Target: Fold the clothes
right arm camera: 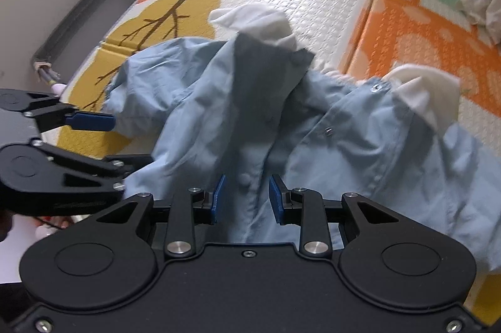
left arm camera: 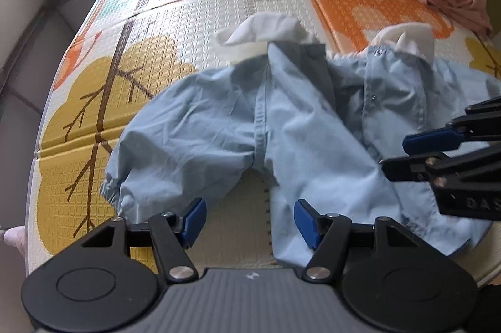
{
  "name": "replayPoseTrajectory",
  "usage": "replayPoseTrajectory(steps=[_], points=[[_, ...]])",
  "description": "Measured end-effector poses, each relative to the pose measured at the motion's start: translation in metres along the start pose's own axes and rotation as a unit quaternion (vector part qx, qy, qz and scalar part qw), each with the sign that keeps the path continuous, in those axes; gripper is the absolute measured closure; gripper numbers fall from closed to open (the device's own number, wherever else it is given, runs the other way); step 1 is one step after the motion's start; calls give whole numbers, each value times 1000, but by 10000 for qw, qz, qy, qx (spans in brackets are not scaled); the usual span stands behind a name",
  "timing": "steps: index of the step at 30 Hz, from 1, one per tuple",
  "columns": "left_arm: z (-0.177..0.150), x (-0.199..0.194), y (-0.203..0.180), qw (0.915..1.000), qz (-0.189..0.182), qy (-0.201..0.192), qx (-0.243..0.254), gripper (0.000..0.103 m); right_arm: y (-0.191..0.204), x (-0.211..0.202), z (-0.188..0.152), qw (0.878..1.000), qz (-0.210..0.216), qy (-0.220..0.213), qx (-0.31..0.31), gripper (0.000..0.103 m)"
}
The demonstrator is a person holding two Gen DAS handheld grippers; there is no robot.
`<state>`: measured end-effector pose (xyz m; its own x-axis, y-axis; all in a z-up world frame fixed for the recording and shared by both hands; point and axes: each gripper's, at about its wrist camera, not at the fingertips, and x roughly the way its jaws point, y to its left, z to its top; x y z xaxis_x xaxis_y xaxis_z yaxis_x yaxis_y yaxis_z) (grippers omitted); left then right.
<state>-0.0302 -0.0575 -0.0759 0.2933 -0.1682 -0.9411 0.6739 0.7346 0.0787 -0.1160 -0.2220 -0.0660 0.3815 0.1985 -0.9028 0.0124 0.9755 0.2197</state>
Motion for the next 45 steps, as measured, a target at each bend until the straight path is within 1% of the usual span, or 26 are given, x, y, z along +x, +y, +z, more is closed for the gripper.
replayPoseTrajectory(steps=[3,8,10,15,19,23,27,29,34,38,42,45], points=[[-4,8,3,9999,114,126,-9,38,8,7,-5,9997,198,92,-64,75],[-11,20,12,9992,244,291,-103,38,26,24,-10,9988,341,270,-221,75],[-13,25,16,9988,279,357,-162,38,31,33,-11,9985,328,358,-271,75],[-19,35,24,9983,-19,453,-378,38,31,42,-11,9983,264,439,-282,75],[-23,41,24,9976,44,544,-422,38,32,49,-11,9981,212,502,-289,75],[-24,30,29,9981,38,411,-455,38,32,56,-11,9978,160,565,-296,75],[-26,9,34,9989,-20,215,-410,37,28,38,-8,9987,155,394,-287,75],[-30,-2,35,9991,-112,142,-374,36,27,29,-7,9989,159,332,-298,75],[-47,-22,28,9994,-263,36,-229,34,24,11,-12,9988,201,294,-322,75],[-63,-30,19,9994,-327,-7,-82,33,28,6,-19,9983,245,326,-428,75],[-79,-34,12,9984,-511,-77,-209,33,30,5,-26,9977,319,386,-456,75],[-87,-33,5,9981,-524,-140,-295,33,32,5,-28,9973,347,410,-497,75]])
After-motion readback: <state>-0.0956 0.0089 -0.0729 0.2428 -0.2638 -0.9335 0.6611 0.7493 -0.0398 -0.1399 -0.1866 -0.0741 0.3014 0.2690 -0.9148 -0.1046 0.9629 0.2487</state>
